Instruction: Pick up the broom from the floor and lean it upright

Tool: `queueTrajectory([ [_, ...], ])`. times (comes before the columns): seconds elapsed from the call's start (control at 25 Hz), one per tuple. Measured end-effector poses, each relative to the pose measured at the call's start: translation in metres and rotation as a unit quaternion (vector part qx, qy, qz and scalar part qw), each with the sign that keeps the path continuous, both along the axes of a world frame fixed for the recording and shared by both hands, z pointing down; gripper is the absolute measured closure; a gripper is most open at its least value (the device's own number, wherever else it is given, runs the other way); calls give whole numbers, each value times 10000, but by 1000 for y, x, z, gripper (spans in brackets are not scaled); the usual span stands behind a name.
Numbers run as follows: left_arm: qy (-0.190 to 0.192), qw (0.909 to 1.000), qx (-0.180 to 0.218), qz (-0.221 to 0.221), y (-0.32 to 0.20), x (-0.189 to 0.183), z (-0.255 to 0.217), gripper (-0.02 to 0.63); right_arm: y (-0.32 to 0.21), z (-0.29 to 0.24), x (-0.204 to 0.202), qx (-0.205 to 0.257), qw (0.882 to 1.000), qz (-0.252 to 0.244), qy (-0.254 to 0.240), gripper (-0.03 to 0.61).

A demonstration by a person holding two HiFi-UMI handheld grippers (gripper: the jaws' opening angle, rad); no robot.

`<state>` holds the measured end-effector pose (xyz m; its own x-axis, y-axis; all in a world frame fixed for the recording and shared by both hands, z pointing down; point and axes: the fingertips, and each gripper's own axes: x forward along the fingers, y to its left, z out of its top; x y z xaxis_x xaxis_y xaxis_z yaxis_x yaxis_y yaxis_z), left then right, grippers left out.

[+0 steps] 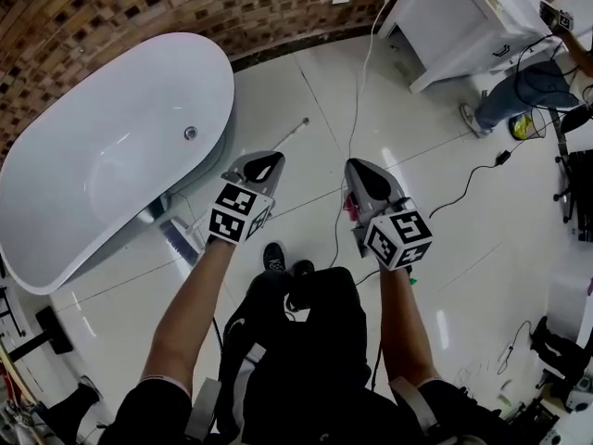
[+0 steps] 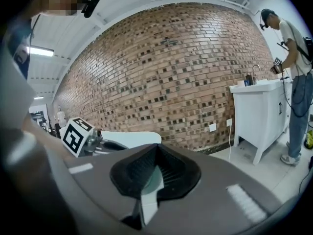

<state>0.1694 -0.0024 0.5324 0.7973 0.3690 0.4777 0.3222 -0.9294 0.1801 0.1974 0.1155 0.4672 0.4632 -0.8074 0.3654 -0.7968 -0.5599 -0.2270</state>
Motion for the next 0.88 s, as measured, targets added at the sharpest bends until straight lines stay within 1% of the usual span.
queueTrajectory([
  [0.08, -234, 9997, 33, 65, -1, 16, 43, 612, -11, 21, 19, 3, 10000, -59, 75, 574],
  [0.12, -341, 9994, -13, 96, 3, 25, 66, 612, -14, 33, 29, -17, 9999, -94, 105, 574],
  [0.24, -472, 9985, -225, 191, 15, 57, 134, 612, -26, 79, 59, -25, 9995, -233, 217, 574],
  [0.32, -593, 9979, -223, 119, 9, 79, 187, 612, -44, 121, 80, 27, 9989, -402, 244, 574],
  [0.44, -856, 9961, -200, -89, 4, 106, 263, 611, -55, 184, 108, -39, 9975, -679, 177, 575],
  [0.48, -959, 9952, -186, -110, 5, 113, 286, 599, -56, 203, 116, -81, 9968, -778, 154, 574],
  [0.52, -1066, 9941, -161, -105, 7, 119, 308, 559, -58, 221, 123, -128, 9959, -885, 144, 574],
  [0.6, -1216, 9925, -77, -82, 9, 134, 349, 534, -60, 253, 139, -238, 9934, -1105, 175, 574],
  [0.72, -1288, 9916, 81, -99, 7, 158, 405, 511, -66, 296, 160, -388, 9887, -1404, 340, 574],
  [0.8, -1402, 9900, 143, -56, 6, 170, 443, 497, -70, 327, 173, -509, 9856, -1553, 437, 574],
  [0.88, -1530, 9877, 320, 37, 3, 181, 483, 482, -74, 357, 186, -546, 9840, -1650, 387, 574],
])
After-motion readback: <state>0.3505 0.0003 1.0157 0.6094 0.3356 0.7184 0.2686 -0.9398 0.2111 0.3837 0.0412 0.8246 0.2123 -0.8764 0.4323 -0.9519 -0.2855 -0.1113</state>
